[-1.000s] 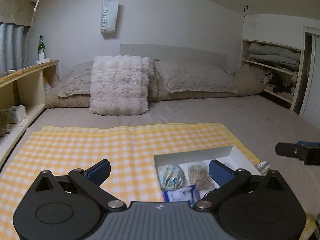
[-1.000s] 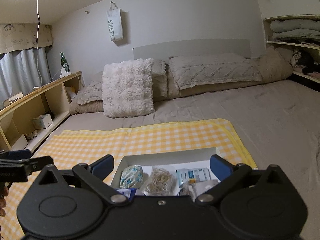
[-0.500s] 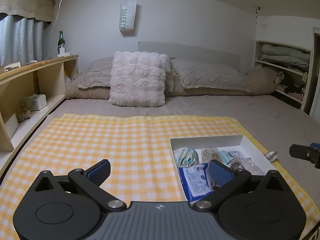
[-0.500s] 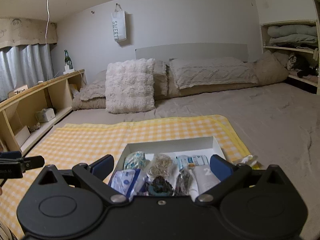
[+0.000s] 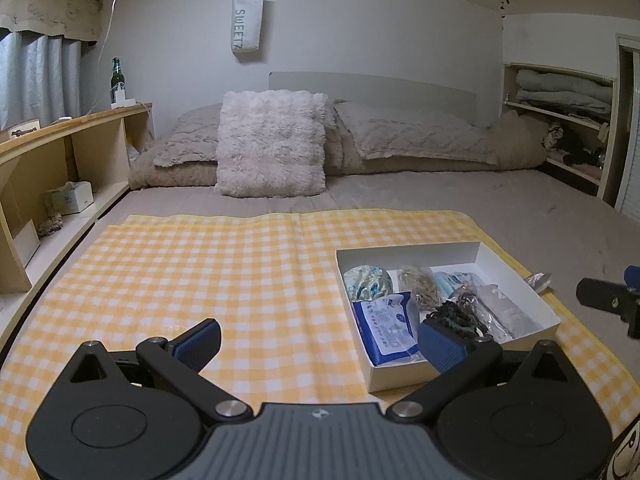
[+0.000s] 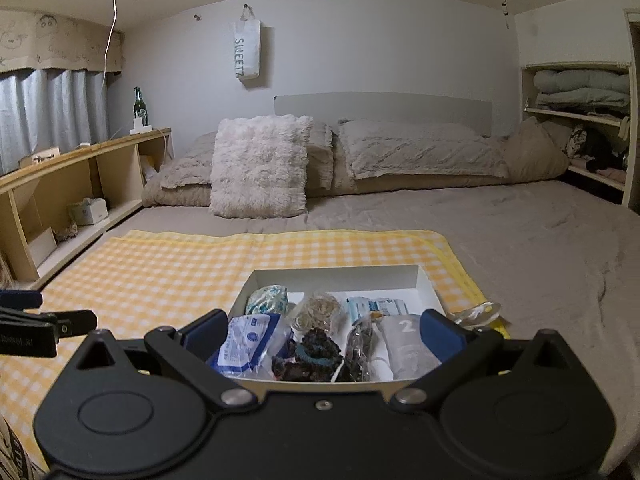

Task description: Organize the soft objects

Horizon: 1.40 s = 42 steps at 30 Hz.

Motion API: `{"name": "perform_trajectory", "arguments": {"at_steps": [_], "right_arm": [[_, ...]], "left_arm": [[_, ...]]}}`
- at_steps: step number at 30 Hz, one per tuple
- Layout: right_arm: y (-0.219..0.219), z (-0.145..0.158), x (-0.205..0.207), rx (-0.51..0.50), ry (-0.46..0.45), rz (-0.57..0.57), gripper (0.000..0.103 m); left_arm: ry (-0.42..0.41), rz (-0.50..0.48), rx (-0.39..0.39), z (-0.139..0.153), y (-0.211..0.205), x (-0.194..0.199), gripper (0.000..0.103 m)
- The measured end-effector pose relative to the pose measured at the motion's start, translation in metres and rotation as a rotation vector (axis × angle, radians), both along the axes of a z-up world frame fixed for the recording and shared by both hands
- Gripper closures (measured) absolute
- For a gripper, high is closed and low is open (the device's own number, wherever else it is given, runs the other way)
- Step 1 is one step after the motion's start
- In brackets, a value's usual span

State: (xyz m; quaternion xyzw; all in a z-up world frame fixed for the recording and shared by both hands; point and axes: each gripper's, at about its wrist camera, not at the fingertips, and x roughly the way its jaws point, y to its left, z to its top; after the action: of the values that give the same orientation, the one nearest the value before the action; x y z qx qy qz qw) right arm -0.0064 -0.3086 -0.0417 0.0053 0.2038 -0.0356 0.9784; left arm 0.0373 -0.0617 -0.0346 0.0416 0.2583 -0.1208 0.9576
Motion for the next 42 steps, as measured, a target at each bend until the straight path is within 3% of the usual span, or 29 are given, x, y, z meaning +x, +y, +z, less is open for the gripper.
{"name": "perform_trajectory", "arguments": {"at_steps": [8, 42], "right_arm": [[0.0076, -0.0035, -0.0065, -0.044, -0.001, -0.001, 0.0], [0.0091, -0.0031, -0.0065, -0.047, 0.0, -0.001, 0.0]], "left_arm": [[-0.001, 0.001, 0.011, 0.0003, -0.0007, -0.0023, 0.0], [0.002, -0.008, 0.007, -0.0009, -0.0043, -0.0039, 0.0]]}}
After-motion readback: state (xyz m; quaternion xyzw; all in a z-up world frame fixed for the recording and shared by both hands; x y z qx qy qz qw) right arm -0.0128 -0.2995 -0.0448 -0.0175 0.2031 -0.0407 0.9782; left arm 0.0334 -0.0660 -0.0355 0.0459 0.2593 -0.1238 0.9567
